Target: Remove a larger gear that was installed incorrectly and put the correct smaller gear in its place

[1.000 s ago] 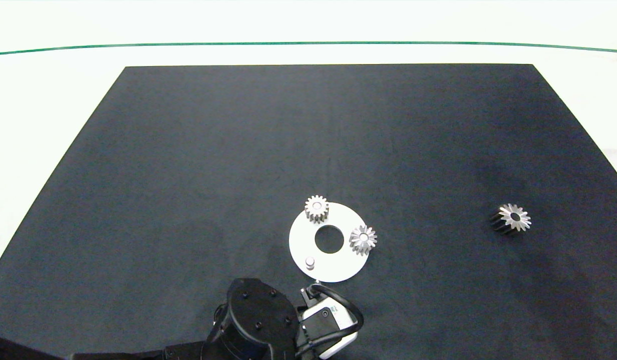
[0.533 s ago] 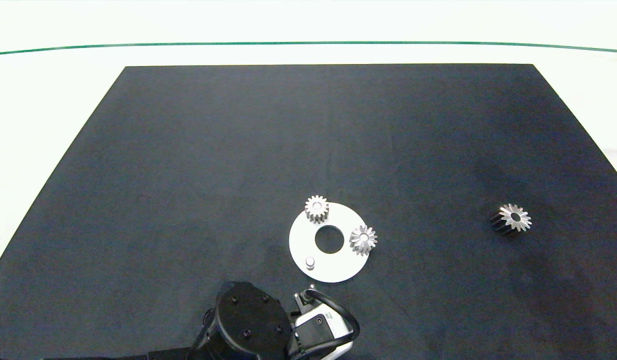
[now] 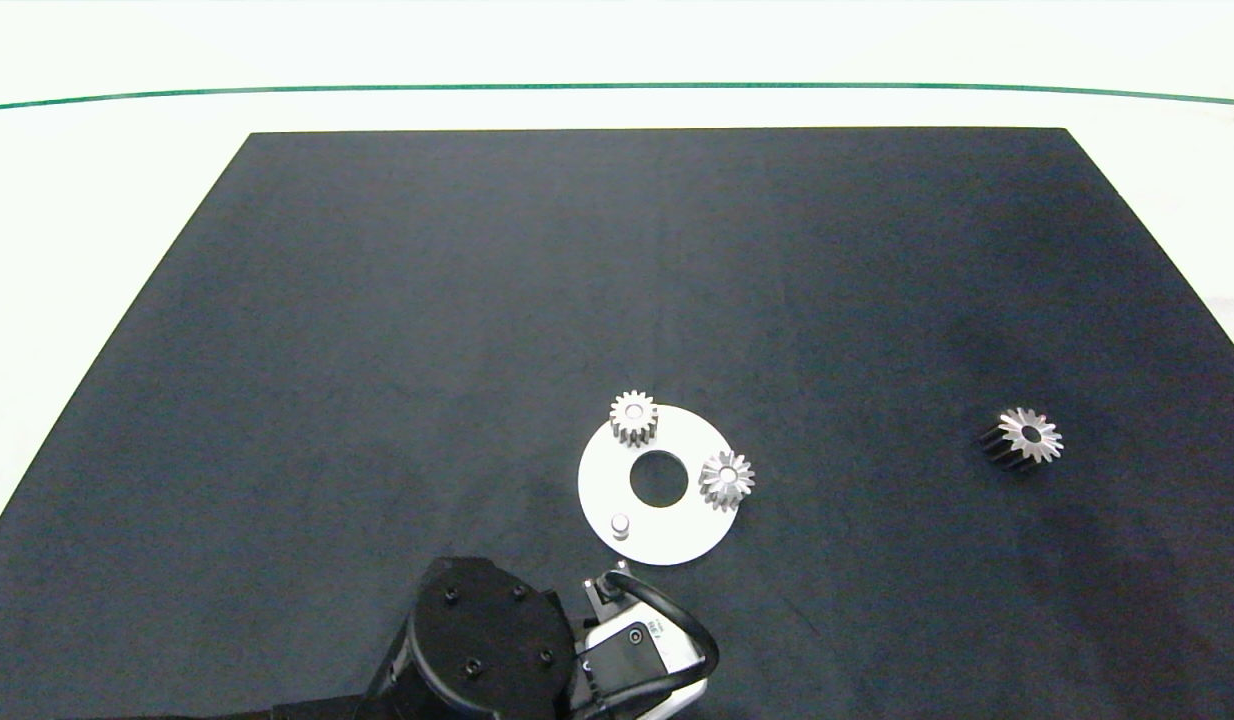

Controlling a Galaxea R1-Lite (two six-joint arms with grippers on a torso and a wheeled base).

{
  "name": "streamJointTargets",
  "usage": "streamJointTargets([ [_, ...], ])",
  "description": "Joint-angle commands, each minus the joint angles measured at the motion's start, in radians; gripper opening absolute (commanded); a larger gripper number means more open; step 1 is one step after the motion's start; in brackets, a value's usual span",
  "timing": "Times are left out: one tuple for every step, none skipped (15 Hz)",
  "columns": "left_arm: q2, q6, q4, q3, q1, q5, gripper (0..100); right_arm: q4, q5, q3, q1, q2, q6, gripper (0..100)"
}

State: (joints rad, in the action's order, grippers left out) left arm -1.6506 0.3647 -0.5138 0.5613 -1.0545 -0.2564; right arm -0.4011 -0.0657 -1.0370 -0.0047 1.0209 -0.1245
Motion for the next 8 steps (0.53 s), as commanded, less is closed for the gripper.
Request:
streamJointTargets([
  [0.002, 0.002, -0.003, -0.004, -0.001, -0.001, 16, -0.002, 0.0, 0.0, 0.0, 0.001, -0.001, 100],
  [0.002, 0.002, -0.003, -0.003, -0.001, -0.001, 16, -0.002, 0.0, 0.0, 0.0, 0.001, 0.0, 100],
  [0.002, 0.002, -0.002, -0.004, -0.001, -0.001, 16, -0.002, 0.0, 0.0, 0.0, 0.001, -0.001, 100],
  [0.003, 0.002, 0.012, -0.004, -0.002, -0.001, 16, -0.002, 0.0, 0.0, 0.0, 0.001, -0.001, 100],
  [0.006, 0.002, 0.029, 0.0, -0.002, -0.001, 16, -0.002, 0.0, 0.0, 0.0, 0.001, -0.001, 100],
  [0.012, 0.002, 0.034, 0.0, -0.002, -0.001, 16, -0.002, 0.0, 0.0, 0.0, 0.001, -0.001, 100],
  [0.012, 0.002, 0.034, 0.003, -0.002, -0.001, 16, -0.002, 0.0, 0.0, 0.0, 0.001, 0.0, 100],
  [0.012, 0.002, 0.035, 0.009, -0.002, -0.001, 100, -0.002, 0.0, 0.0, 0.0, 0.001, 0.0, 100],
])
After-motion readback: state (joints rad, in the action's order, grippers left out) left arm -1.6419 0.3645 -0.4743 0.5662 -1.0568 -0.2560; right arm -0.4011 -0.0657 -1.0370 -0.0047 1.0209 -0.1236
